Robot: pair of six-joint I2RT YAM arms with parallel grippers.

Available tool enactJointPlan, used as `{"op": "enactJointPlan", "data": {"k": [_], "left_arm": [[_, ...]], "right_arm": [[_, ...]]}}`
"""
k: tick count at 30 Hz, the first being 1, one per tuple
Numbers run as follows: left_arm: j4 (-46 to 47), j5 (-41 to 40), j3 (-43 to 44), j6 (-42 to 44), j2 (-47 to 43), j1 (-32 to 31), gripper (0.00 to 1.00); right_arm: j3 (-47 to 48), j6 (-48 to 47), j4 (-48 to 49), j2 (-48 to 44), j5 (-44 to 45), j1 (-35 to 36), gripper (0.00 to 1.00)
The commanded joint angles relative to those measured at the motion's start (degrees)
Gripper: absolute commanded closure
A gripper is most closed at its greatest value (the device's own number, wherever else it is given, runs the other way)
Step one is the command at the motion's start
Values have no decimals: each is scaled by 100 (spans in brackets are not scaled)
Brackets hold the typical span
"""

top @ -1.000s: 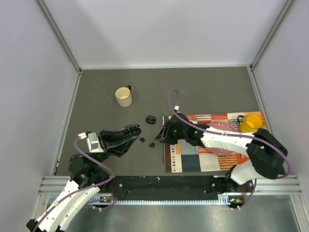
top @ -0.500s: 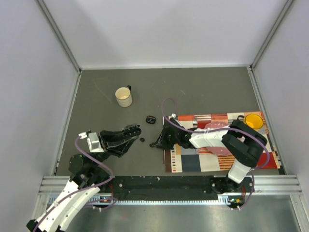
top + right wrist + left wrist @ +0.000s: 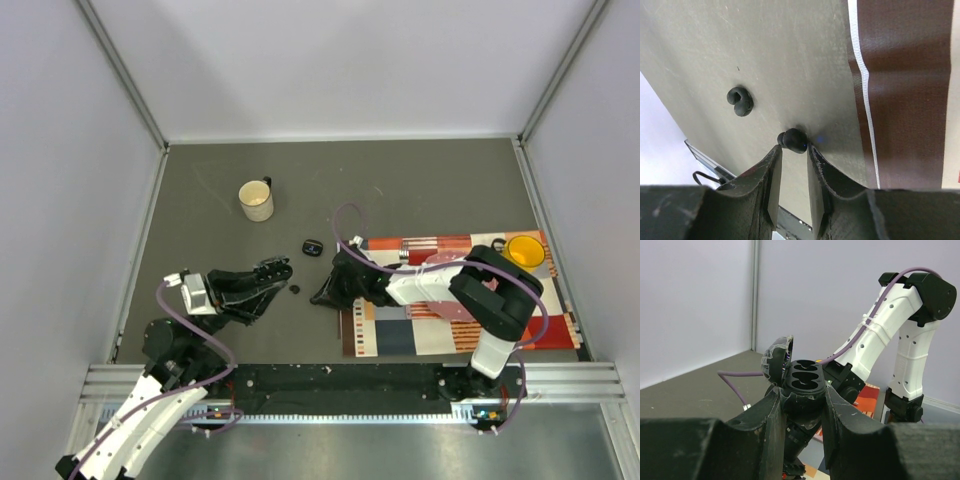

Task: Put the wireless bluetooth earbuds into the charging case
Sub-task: Pick up the earbud from the center of the board.

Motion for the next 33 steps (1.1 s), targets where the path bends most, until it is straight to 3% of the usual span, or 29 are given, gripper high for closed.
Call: {"op": "enactJointPlan", "data": {"k": [1, 6, 33], "left_arm": [[68, -117, 171, 93, -104, -24, 100], [51, -152, 144, 93, -104, -24, 100], [16, -257, 127, 129, -95, -24, 100]], "right_arm": [[140, 215, -24, 65, 217, 98, 74], [149, 312, 1, 144, 226, 116, 82], [404, 198, -333, 117, 859, 116, 84]]}}
